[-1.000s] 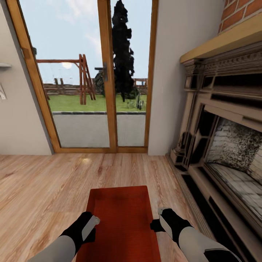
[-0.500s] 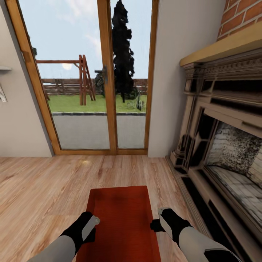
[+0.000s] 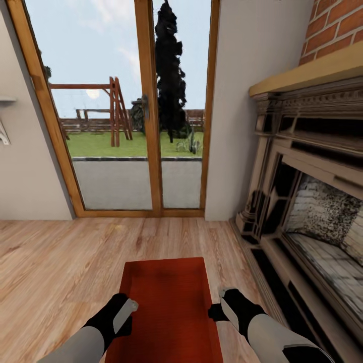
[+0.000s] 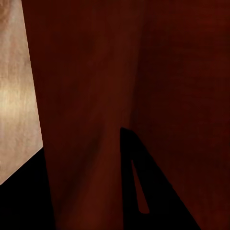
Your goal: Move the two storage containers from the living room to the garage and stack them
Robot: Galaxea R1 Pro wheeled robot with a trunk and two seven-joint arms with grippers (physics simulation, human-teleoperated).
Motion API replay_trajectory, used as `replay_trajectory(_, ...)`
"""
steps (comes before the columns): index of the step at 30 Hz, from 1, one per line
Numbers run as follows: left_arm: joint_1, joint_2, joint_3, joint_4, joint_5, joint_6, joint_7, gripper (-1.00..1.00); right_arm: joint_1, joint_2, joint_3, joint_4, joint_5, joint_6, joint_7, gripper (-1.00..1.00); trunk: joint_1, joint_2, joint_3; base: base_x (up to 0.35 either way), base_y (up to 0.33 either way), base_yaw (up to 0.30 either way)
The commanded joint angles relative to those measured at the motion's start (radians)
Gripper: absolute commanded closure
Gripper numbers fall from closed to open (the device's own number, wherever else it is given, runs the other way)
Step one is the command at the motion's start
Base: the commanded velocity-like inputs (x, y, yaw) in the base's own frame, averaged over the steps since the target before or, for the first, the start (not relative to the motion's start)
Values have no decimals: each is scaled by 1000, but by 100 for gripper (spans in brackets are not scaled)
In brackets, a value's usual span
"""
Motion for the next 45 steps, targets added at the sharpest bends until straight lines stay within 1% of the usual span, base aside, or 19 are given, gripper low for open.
replay_trajectory(1,0,1,-1,-3,-24,12,10,100,0,0,7,-1,29,8,-5,100,-4,7,2,0,0,0)
replay_trajectory(41,0,2,-1,-3,-24,12,10,100,0,-1,7,-2,29,8,-5,100,-157,287,127,0,0,0)
replay_trajectory(45,0,2,0,-4,-24,12,10,100,0,-2,7,-3,29,8,-5,100,-157,287,127,0,0,0)
